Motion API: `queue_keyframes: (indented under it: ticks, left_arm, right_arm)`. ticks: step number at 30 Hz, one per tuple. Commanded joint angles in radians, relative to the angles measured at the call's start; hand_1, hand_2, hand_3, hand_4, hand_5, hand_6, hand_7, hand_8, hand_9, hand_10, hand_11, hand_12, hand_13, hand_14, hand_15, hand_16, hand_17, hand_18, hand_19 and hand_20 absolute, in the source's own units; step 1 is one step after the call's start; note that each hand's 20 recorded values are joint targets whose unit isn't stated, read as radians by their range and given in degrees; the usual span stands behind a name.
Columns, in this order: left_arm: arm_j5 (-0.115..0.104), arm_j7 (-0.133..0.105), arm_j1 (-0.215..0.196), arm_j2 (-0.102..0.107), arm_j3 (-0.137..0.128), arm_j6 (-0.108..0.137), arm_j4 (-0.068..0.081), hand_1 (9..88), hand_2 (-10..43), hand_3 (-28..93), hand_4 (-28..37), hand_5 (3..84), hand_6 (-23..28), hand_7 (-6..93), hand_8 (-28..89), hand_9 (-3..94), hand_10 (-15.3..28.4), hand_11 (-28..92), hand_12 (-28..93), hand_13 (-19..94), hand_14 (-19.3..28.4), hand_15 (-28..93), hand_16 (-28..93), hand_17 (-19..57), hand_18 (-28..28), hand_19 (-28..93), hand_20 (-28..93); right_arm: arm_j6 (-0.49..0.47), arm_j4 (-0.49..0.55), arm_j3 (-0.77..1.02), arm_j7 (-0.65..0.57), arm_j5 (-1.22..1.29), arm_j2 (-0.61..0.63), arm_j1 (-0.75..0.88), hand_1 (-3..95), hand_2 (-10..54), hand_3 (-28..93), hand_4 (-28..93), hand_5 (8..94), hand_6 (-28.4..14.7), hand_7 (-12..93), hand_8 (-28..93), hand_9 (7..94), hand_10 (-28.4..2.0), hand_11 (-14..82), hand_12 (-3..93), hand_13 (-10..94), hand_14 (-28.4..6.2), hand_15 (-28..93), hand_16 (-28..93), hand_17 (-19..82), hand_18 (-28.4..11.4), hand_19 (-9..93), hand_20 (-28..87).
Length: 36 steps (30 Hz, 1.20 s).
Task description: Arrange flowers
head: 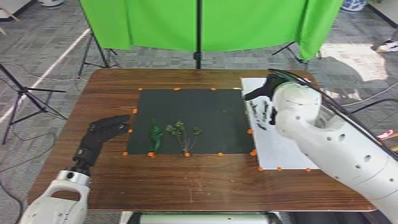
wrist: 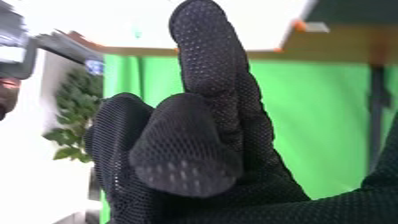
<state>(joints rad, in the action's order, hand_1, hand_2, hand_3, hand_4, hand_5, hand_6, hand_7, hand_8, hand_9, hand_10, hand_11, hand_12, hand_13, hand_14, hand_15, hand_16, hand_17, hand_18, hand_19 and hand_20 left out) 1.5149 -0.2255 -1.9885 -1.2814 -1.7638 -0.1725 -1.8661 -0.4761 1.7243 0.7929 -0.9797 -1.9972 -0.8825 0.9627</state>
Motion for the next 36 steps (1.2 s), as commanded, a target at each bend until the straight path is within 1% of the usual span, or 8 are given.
queue_keyframes:
  ticks: [1,4,15,18,21,25,33,36]
  left_arm:
    - [0.000,0.010,-0.006,0.000,0.008,-0.006,0.005,29.9,-0.2,60,-15.8,51.1,6.8,11.8,-5,51.4,15.8,22,13,43,20.7,25,-2,10.1,17.0,24,20]
    - [-0.002,0.009,-0.003,0.000,0.010,-0.007,0.007,29.9,-0.2,60,-15.8,51.0,6.8,11.8,-5,51.3,15.8,22,13,43,20.7,25,-2,10.1,17.0,24,20]
    - [-0.003,0.000,0.024,0.000,0.026,-0.016,0.028,29.9,-0.2,60,-15.9,51.0,6.8,11.8,-5,51.3,15.8,22,13,43,20.8,25,-2,10.1,17.0,24,19]
    - [-0.002,-0.002,0.025,-0.002,0.028,-0.021,0.029,29.9,-0.2,60,-15.9,51.1,6.9,11.7,-5,51.3,15.9,22,13,43,20.7,25,-2,10.1,17.0,24,19]
    - [-0.009,-0.004,0.021,0.004,0.034,-0.012,0.026,29.9,-0.2,60,-15.8,51.1,6.9,11.6,-5,51.3,15.9,22,13,43,20.7,25,-2,10.1,17.0,24,19]
    - [-0.010,-0.007,0.036,0.008,0.041,-0.011,0.035,29.9,-0.2,60,-15.9,51.1,6.9,11.6,-5,51.3,15.8,22,13,43,20.7,25,-2,10.1,17.0,24,19]
    - [-0.005,-0.007,0.040,-0.004,0.038,-0.020,0.038,30.0,-0.1,60,-15.8,51.1,6.9,11.7,-5,51.2,15.7,22,13,43,20.7,25,-2,10.1,16.9,24,19]
    - [-0.005,-0.006,0.040,-0.005,0.038,-0.019,0.039,30.0,-0.1,60,-15.8,51.1,6.9,11.7,-5,51.3,15.8,22,13,43,20.7,25,-2,10.1,17.0,24,19]
  right_arm:
    - [0.012,-0.061,0.002,-0.027,0.019,-0.027,-0.004,17.0,-9.5,46,-15,76.6,-9.2,13,-4,90.6,-13.6,42.1,32.6,94,-3.2,68,27,71,-15.4,93,65]
    - [0.021,-0.081,0.006,-0.024,0.011,-0.038,0.005,17.9,-9.5,47,-15,76.8,-9.3,13,-4,90.6,-13.6,42.1,32.5,94,-3.1,68,27,71,-15.3,93,65]
    - [0.033,-0.156,0.018,-0.045,0.003,-0.067,0.036,21.9,-9.3,48,-14,76.7,-9.1,13,-4,90.5,-13.6,42.3,32.2,94,-2.9,68,26,72,-15.0,93,64]
    - [0.038,-0.174,0.009,-0.032,-0.011,-0.081,0.031,22.6,-9.4,49,-13,76.6,-9.1,13,-4,90.5,-13.5,42.4,32.1,94,-2.9,68,26,72,-15.0,93,64]
    - [0.044,-0.190,-0.010,-0.019,-0.021,-0.097,0.017,24.1,-9.5,49,-13,76.6,-8.9,14,-4,90.5,-13.5,42.5,32.0,94,-2.8,68,26,72,-14.9,93,64]
    - [0.054,-0.203,-0.032,-0.005,-0.030,-0.118,0.000,24.4,-9.5,49,-13,76.8,-8.8,14,-4,90.4,-13.5,42.5,32.0,94,-2.8,68,26,72,-14.8,93,64]
    - [0.054,-0.205,-0.049,0.002,-0.057,-0.148,0.016,24.7,-9.5,49,-13,77.1,-8.6,15,-4,90.4,-13.7,42.5,31.9,94,-2.8,67,26,71,-14.8,93,64]
    - [0.047,-0.210,-0.046,-0.011,-0.072,-0.152,0.039,30.2,-9.5,49,-13,77.5,-8.1,16,-4,90.5,-13.5,42.6,31.5,94,-2.7,67,26,72,-14.5,93,63]
